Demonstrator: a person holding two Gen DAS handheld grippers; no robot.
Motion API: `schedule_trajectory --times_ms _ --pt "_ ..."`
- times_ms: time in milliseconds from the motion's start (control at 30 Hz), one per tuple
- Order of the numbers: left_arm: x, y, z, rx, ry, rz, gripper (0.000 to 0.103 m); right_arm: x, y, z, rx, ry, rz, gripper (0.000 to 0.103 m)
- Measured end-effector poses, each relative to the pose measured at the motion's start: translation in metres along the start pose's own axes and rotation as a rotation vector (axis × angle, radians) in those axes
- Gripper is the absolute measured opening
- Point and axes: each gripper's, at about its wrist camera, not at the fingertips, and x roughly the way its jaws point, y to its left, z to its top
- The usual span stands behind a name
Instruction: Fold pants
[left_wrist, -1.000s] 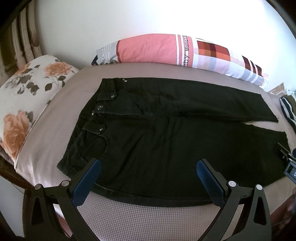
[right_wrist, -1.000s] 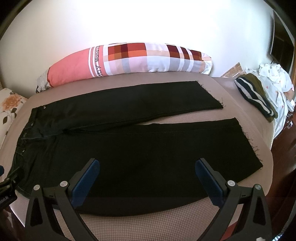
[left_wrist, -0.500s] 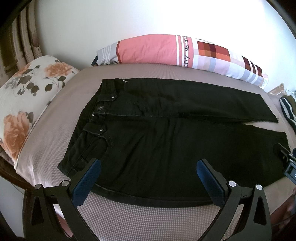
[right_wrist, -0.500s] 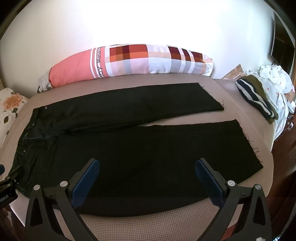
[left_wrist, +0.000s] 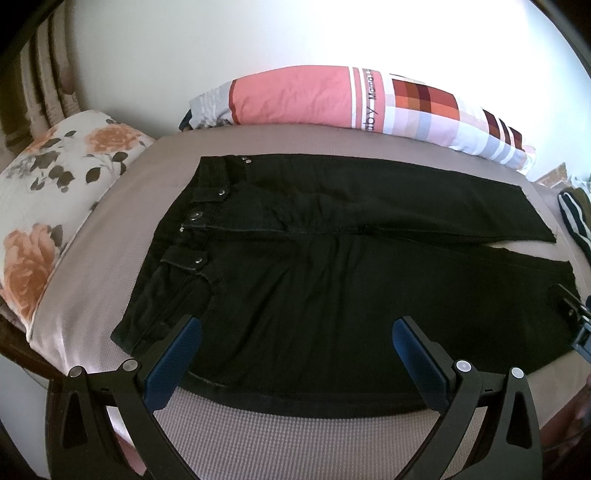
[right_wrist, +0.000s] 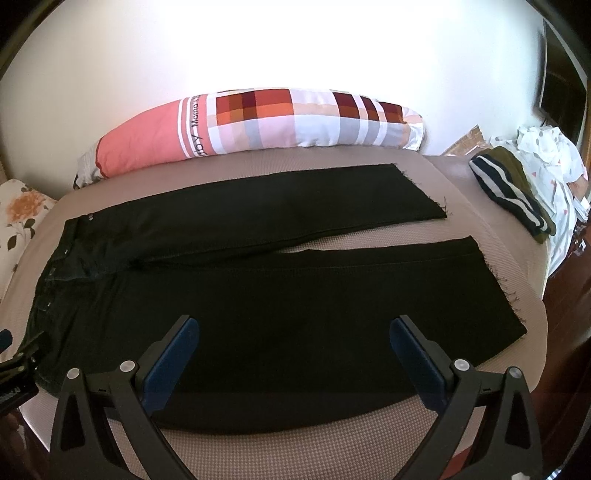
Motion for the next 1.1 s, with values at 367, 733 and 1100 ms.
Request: schedule_trajectory --times_ms 367,733,1100 --pt "0.025 0.030 0.034 -0.030 -0.030 -0.049 0.102 0.014 -0.017 0.001 0.132 0.030 0.156 0.103" --pt "0.097 0.149 0.122 -0.223 0.012 -0.174 0.097 0.041 -0.022 0.044 0.213 0.061 0.531 0.103" --pt "0.223 0.224 0.180 -0.409 0.198 -0.454 0.053 0.099 0.023 0.091 0.201 0.164 0.510 0.103"
